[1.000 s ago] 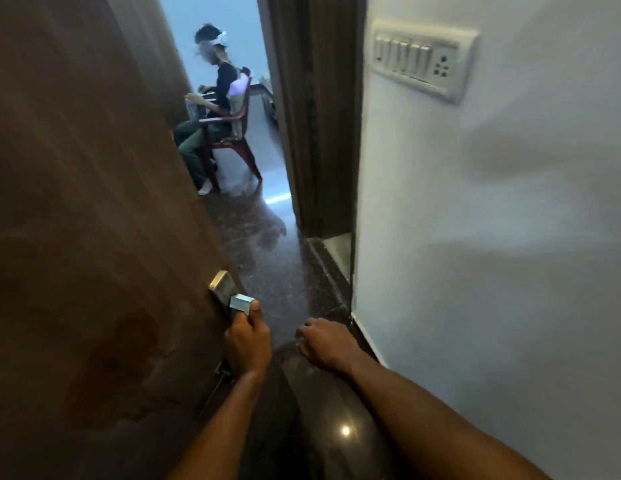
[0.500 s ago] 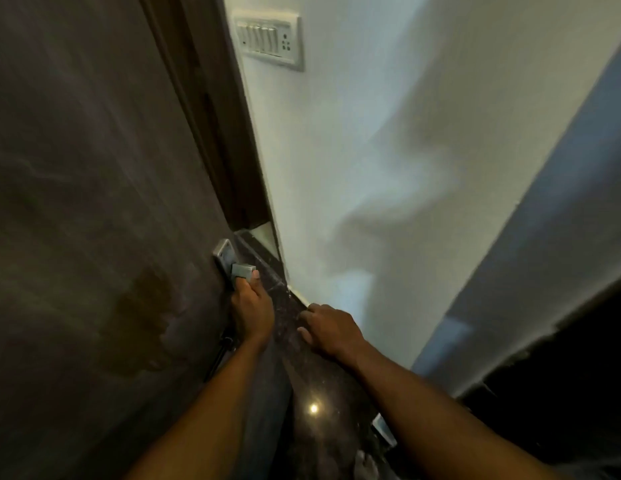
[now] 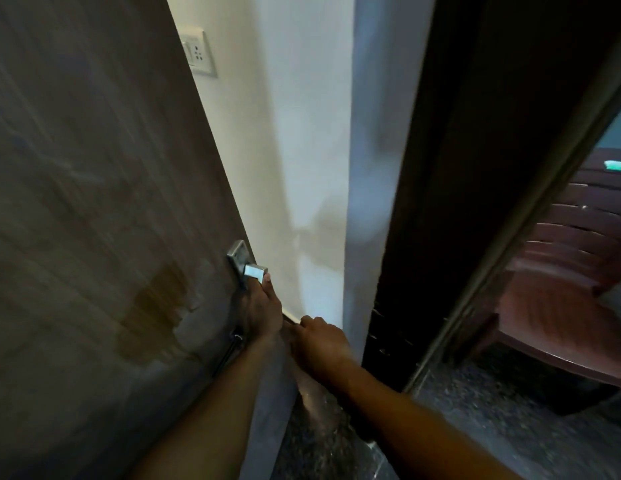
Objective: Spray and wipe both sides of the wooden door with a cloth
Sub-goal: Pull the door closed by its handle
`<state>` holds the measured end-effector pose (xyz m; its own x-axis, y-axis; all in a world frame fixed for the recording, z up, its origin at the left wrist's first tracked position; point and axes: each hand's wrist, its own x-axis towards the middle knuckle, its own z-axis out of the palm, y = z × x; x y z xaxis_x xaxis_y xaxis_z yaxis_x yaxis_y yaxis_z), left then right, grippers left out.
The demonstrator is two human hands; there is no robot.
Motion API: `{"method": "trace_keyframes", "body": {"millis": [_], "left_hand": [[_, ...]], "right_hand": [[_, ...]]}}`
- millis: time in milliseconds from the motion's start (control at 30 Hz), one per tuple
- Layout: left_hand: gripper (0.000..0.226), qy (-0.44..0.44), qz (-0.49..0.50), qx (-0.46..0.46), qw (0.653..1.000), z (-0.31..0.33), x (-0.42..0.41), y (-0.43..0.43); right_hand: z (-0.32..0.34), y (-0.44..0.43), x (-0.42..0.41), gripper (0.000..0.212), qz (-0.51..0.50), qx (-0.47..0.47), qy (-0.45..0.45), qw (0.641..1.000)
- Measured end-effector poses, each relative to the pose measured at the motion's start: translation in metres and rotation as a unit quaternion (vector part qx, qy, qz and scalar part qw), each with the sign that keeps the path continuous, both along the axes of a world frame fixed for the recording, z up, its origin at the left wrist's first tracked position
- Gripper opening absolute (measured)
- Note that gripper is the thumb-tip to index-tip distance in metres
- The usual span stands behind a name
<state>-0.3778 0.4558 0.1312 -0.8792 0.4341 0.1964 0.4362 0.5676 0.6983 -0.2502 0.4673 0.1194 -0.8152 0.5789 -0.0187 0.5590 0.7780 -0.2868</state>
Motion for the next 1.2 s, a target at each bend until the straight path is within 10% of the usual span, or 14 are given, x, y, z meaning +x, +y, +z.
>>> {"method": "trace_keyframes", "body": {"millis": [1200], "left_hand": [[0.035,0.015,-0.146,-0.005,0.989,-0.002,0.238,-0.042]], "right_hand": [[0.006,-0.038,0.28,0.029,-0.067,0.033,0.032,0.997]]}}
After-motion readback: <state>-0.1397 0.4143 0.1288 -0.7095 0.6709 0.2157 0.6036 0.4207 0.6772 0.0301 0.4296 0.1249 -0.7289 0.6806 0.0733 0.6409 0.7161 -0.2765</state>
